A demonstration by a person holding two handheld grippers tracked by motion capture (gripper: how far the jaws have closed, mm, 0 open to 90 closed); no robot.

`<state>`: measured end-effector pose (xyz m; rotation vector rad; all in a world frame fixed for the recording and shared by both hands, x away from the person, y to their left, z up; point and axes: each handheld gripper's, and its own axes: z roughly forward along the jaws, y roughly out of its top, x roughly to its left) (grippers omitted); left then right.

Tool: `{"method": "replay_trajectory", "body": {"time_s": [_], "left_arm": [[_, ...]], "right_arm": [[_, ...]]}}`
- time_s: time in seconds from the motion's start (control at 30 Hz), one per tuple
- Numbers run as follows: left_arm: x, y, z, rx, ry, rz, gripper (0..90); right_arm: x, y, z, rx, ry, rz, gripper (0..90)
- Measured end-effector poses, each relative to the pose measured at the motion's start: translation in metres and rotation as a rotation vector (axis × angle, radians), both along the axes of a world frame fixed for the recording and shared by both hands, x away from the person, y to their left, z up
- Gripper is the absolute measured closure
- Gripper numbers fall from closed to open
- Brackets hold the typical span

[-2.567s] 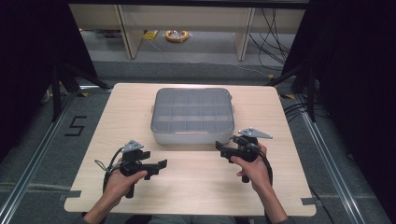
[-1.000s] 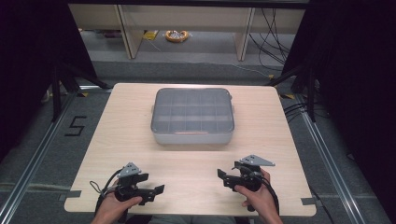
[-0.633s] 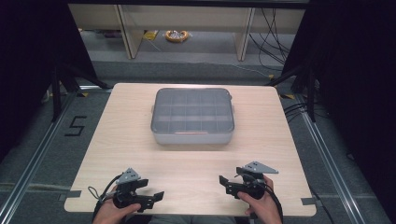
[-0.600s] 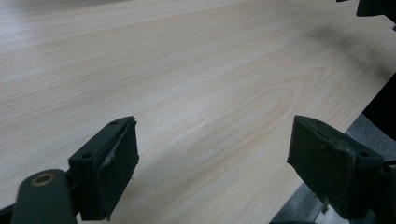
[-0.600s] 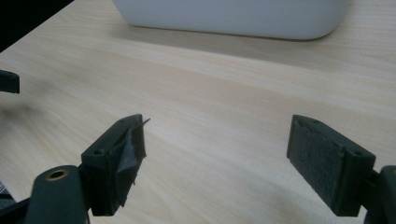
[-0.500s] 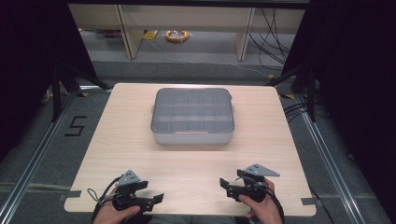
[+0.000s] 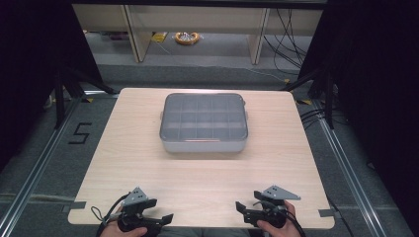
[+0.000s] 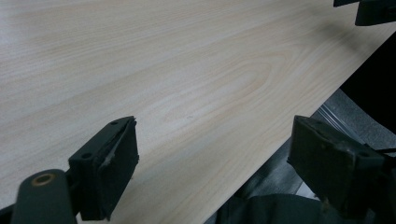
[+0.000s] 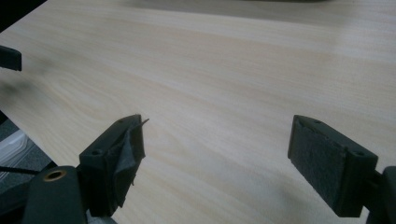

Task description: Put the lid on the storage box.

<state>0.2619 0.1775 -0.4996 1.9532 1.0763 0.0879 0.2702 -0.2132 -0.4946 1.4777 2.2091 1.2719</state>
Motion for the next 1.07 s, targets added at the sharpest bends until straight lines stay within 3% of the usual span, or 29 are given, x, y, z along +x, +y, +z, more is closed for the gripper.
{"method": "replay_trajectory", "body": {"time_s": [0.03,0.07,0.17,0.23,0.27,0.37,0.4,0.43,0.47,0.53,0.57,0.67,0.73,0.77,1.07], "left_arm": [[-0.001,0.0,0.0,-0.002,-0.004,0.0,15.2],[-0.002,0.0,0.0,0.0,-0.004,-0.001,15.2],[-0.005,0.0,0.0,0.009,0.0,-0.011,15.2],[-0.006,-0.001,-0.001,0.0,0.002,-0.003,15.2],[-0.007,0.0,-0.001,0.004,0.005,-0.008,15.2],[-0.008,0.0,-0.001,0.009,0.001,-0.014,15.2],[-0.009,0.0,-0.001,0.006,0.002,-0.01,15.2],[-0.009,0.0,-0.001,0.001,0.003,-0.006,15.2],[-0.009,0.0,-0.001,0.001,0.005,-0.007,15.2],[-0.009,0.0,-0.001,0.004,0.007,-0.004,15.2],[-0.008,0.0,-0.001,0.004,0.008,-0.003,15.2],[-0.009,0.001,-0.001,0.005,0.007,0.003,15.2],[-0.008,0.001,-0.001,0.003,0.01,0.004,15.2],[-0.008,0.001,-0.001,0.001,0.009,0.006,15.2],[-0.007,0.002,-0.001,0.007,0.011,-0.001,15.2]], "right_arm": [[0.001,-0.003,-0.002,-0.027,-0.027,0.027,19.5],[-0.003,-0.002,-0.001,-0.009,-0.003,0.011,19.5],[-0.005,-0.007,-0.003,-0.027,-0.023,0.035,19.5],[-0.01,-0.007,-0.004,-0.006,0.017,0.008,19.5],[-0.008,-0.009,-0.006,-0.019,-0.013,0.026,19.5],[-0.012,-0.011,-0.007,-0.029,-0.01,0.031,19.5],[-0.013,-0.012,-0.006,-0.028,-0.005,0.03,19.6],[-0.016,-0.009,-0.005,0.005,0.024,0.006,19.5],[-0.014,-0.012,-0.007,-0.016,-0.018,0.038,19.6],[-0.017,-0.01,-0.006,-0.007,0.017,0.016,19.5],[-0.016,-0.012,-0.007,-0.021,-0.011,0.034,19.5],[-0.016,-0.013,-0.008,-0.022,-0.012,0.034,19.6],[-0.019,-0.01,-0.007,-0.004,0.027,0.01,19.6],[-0.017,-0.012,-0.008,-0.022,-0.008,0.032,19.6],[-0.016,-0.013,-0.008,-0.028,-0.011,0.037,19.7]]}}
